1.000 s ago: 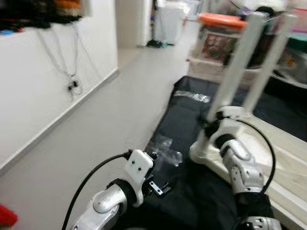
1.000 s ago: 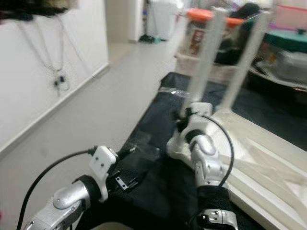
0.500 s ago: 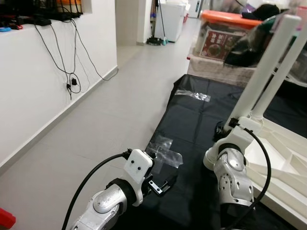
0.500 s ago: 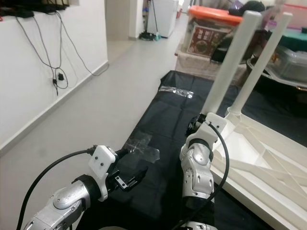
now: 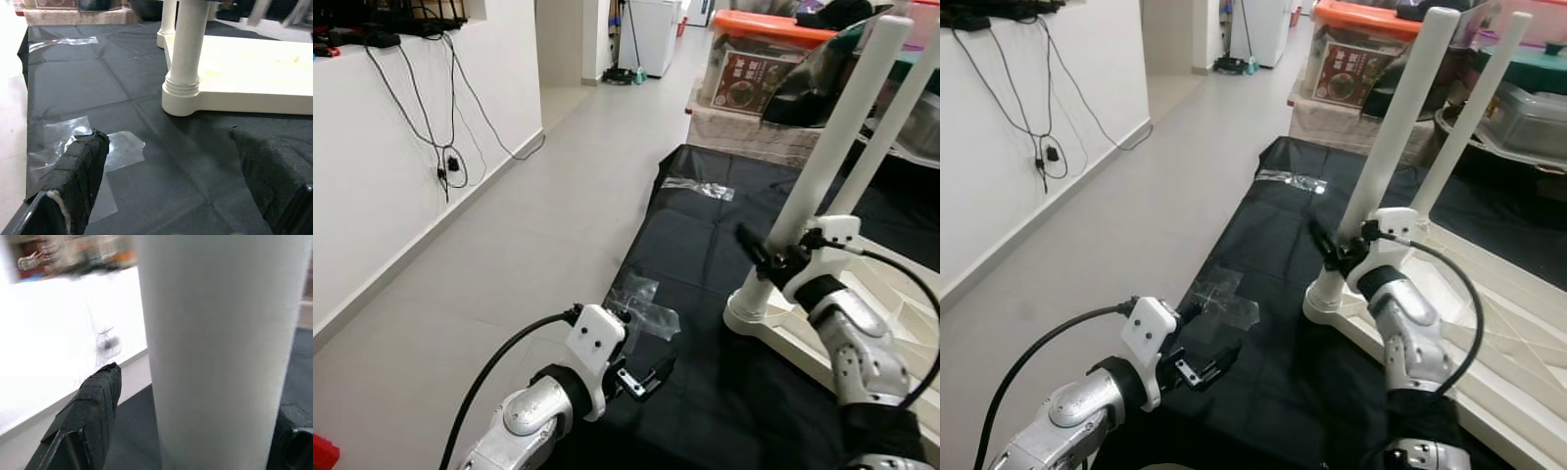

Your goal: Building children table

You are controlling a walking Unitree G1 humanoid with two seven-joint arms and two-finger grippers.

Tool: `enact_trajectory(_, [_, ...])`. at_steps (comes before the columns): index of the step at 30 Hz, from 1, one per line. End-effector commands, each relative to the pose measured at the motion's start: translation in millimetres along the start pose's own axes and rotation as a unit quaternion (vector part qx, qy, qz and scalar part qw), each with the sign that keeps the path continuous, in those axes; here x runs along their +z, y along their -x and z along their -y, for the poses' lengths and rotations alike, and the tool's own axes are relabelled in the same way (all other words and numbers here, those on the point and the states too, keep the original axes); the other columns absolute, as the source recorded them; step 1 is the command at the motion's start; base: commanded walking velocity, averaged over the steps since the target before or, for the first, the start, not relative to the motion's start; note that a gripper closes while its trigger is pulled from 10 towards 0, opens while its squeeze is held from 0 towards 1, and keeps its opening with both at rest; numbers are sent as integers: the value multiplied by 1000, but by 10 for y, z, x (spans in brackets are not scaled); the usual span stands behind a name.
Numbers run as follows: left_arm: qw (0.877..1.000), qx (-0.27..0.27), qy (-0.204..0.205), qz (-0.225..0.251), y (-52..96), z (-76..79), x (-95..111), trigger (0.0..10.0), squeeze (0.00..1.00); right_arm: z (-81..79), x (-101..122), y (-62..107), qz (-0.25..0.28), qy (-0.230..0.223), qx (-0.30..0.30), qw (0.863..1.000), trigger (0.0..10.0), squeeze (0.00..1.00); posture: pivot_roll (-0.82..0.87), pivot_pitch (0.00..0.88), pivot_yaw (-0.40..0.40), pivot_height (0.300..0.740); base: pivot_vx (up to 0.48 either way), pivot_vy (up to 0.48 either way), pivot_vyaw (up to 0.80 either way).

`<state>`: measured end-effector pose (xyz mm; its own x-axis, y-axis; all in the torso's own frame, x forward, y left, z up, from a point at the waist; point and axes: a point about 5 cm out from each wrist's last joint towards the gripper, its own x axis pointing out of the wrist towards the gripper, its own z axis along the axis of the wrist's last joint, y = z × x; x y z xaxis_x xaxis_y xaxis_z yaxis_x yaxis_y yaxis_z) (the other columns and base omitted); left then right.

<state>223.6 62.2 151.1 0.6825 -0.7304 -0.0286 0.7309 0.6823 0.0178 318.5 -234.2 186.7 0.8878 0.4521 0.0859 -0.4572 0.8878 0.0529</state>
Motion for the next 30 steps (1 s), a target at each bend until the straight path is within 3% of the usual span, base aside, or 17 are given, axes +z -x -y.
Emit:
enact_trajectory(1, [1000,-4,-4,-1,-9,15,0,10000,0,-149,-57,-58,-9,-19,63,998,10000,0,191,0,-90,740,0,0,0])
enact_trajectory(2, [1000,-5,-5,-1,-13,14,0,10000,0,-202,-57,-55,-31,-9,131,991,10000,0,197,0,-91,740,0,0,0])
enact_trajectory(3, [1000,-5,-5,-1,-13,14,0,10000,0,-202,-57,-55,-31,-9,131,991,10000,0,197,0,-91,740,0,0,0])
enact_trajectory(4, [1000,-6,-8,-1,-16,15,4,10000,0,-254,-60,-79,-49,-6,196,979,10000,0,197,0,-91,740,0,0,0])
enact_trajectory(5, [1000,-6,-8,-1,-16,15,4,10000,0,-254,-60,-79,-49,-6,196,979,10000,0,197,0,-91,740,0,0,0])
enact_trajectory(6, [1000,-7,-12,0,-20,17,6,10000,0,-284,-52,-126,-59,-6,244,968,10000,0,217,0,-111,740,0,0,0])
enact_trajectory(13, [1000,-11,-20,0,-29,21,11,10000,0,-302,-32,-213,-79,2,314,946,10000,0,226,0,-122,740,0,0,0])
enact_trajectory(14, [1000,-10,-19,0,-29,20,9,10000,0,-315,-43,-223,-84,2,319,944,0,0,222,0,-118,740,0,0,0])
enact_trajectory(20, [1000,-10,-18,-1,-23,15,2,10000,0,-339,-80,-234,-63,16,286,956,0,0,223,0,-116,740,0,0,0])
enact_trajectory(22, [1000,-9,-17,-1,-17,19,1,10000,0,-297,-112,-265,-30,19,201,979,0,0,217,0,-110,740,0,0,0])
enact_trajectory(24, [1000,-9,-17,-1,-17,19,1,10000,0,-297,-112,-265,-30,19,201,979,0,0,217,0,-110,740,0,0,0])
enact_trajectory(25, [1000,-9,-17,-1,-15,25,1,10000,0,-240,-131,-295,-18,9,130,991,0,0,212,0,-109,740,0,0,0])
enact_trajectory(26, [1000,-9,-17,-1,-15,25,1,10000,0,-240,-131,-295,-18,9,130,991,0,0,212,0,-109,740,0,0,0])
enact_trajectory(27, [1000,-9,-16,-1,-13,29,0,10000,0,-135,-154,-318,-7,-10,22,1000,0,0,212,0,-109,740,0,0,0])
enact_trajectory(28, [1000,-8,-16,-1,-9,30,1,10000,0,-8,-182,-301,1,-24,-103,994,0,0,206,0,-104,740,0,0,0])
enact_trajectory(29, [1000,-8,-16,-1,-9,30,1,10000,0,-8,-182,-301,1,-24,-103,994,0,0,206,0,-104,740,0,0,0])
enact_trajectory(30, [1000,-7,-15,-2,-8,29,-1,10000,0,125,-223,-203,8,-33,-248,968,0,0,200,0,-102,740,0,0,0])
